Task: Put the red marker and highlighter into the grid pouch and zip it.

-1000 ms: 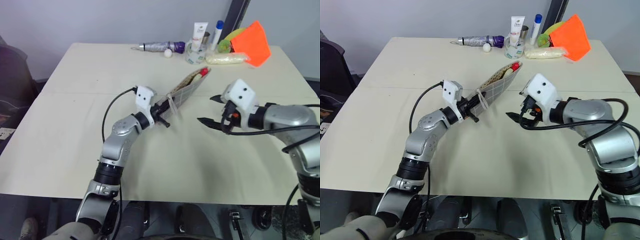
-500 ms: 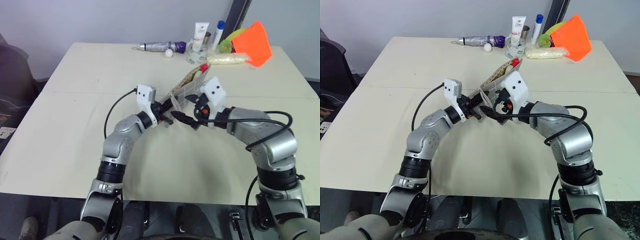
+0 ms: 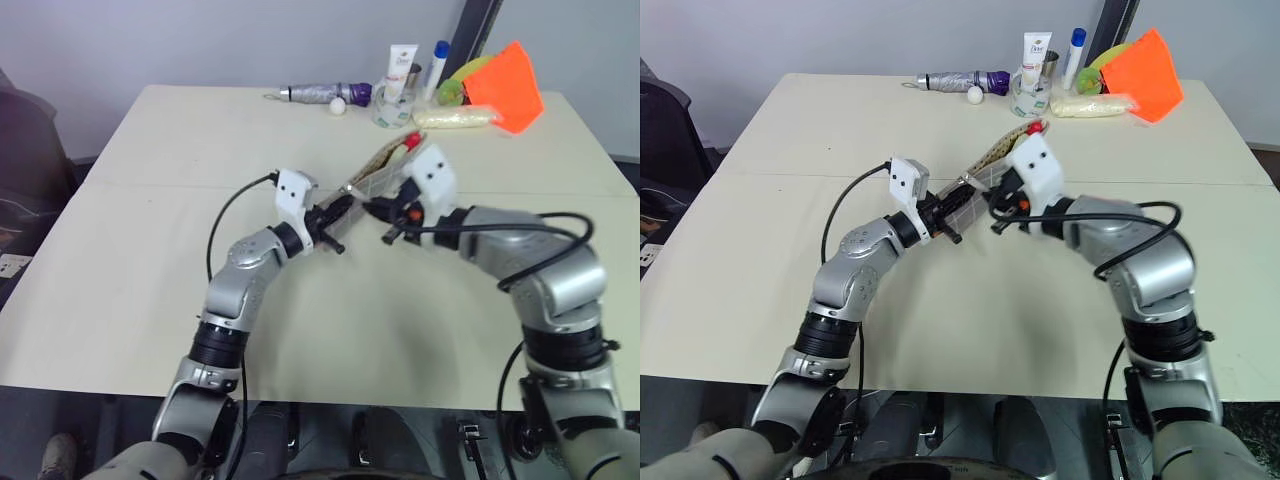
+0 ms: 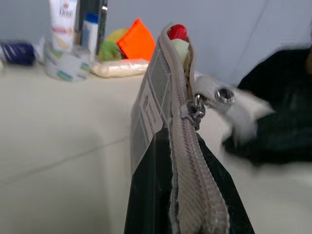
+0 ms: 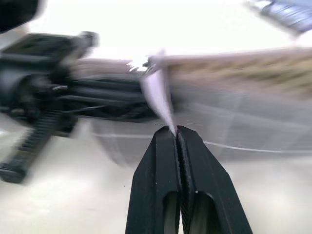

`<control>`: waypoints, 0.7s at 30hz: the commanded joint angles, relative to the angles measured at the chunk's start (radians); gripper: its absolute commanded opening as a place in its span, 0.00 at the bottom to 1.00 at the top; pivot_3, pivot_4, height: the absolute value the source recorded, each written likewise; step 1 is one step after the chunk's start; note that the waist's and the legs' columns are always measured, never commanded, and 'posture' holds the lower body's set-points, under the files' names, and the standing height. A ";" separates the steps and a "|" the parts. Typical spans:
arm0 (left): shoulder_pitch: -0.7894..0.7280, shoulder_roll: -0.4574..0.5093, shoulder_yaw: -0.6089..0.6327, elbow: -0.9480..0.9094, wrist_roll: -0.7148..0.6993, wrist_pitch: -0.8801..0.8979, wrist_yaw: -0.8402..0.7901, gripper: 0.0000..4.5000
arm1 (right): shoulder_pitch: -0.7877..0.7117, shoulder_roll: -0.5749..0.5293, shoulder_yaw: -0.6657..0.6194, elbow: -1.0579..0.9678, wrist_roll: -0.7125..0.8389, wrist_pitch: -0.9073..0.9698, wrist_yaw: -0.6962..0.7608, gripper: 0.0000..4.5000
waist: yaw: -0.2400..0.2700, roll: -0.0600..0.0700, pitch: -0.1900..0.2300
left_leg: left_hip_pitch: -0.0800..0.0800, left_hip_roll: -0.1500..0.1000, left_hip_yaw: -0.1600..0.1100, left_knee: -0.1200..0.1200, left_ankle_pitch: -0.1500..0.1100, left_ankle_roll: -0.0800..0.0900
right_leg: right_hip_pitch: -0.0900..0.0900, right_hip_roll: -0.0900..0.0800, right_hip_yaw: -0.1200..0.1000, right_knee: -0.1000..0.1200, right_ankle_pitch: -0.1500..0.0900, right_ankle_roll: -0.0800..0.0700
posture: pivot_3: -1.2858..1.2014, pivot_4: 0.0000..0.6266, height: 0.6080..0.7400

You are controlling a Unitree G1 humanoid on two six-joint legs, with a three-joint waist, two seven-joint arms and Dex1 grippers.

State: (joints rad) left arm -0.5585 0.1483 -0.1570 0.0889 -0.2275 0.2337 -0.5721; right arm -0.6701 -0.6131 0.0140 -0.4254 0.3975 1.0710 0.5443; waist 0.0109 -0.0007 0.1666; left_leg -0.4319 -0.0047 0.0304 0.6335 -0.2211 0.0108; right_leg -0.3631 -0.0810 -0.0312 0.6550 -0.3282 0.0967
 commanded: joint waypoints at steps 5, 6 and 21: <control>0.042 0.099 -0.035 0.048 0.099 -0.226 -0.087 0.00 | -0.068 -0.257 -0.062 0.130 -0.144 -0.107 -0.022 0.02 | 0.000 0.000 0.000 | -0.001 0.000 0.000 -0.001 0.000 0.000 | 0.000 -0.002 0.000 -0.001 0.000 0.000 | 0.52 0.24 1.00; 0.051 0.111 -0.039 0.050 0.104 -0.242 -0.099 0.00 | -0.065 -0.290 -0.053 0.163 -0.173 -0.130 -0.030 0.02 | 0.000 0.000 0.000 | -0.001 0.000 0.000 -0.001 0.000 0.000 | -0.001 -0.002 0.000 -0.002 0.000 0.000 | 0.52 0.24 1.00; 0.118 0.159 0.008 0.003 0.032 -0.170 -0.147 0.54 | 0.055 -0.350 -0.040 0.155 -0.136 -0.171 0.080 0.54 | -0.006 0.001 0.000 | -0.001 0.001 0.001 -0.001 0.000 0.000 | -0.002 -0.001 0.001 -0.001 0.000 0.000 | 0.52 0.24 1.00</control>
State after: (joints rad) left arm -0.4333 0.3054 -0.1710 0.1413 -0.1708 0.0595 -0.7096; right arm -0.6155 -0.9398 0.0060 -0.2113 0.2445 0.9102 0.5943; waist 0.0053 -0.0001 0.1665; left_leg -0.4333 -0.0040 0.0310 0.6325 -0.2212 0.0110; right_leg -0.3652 -0.0817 -0.0306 0.6544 -0.3282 0.0966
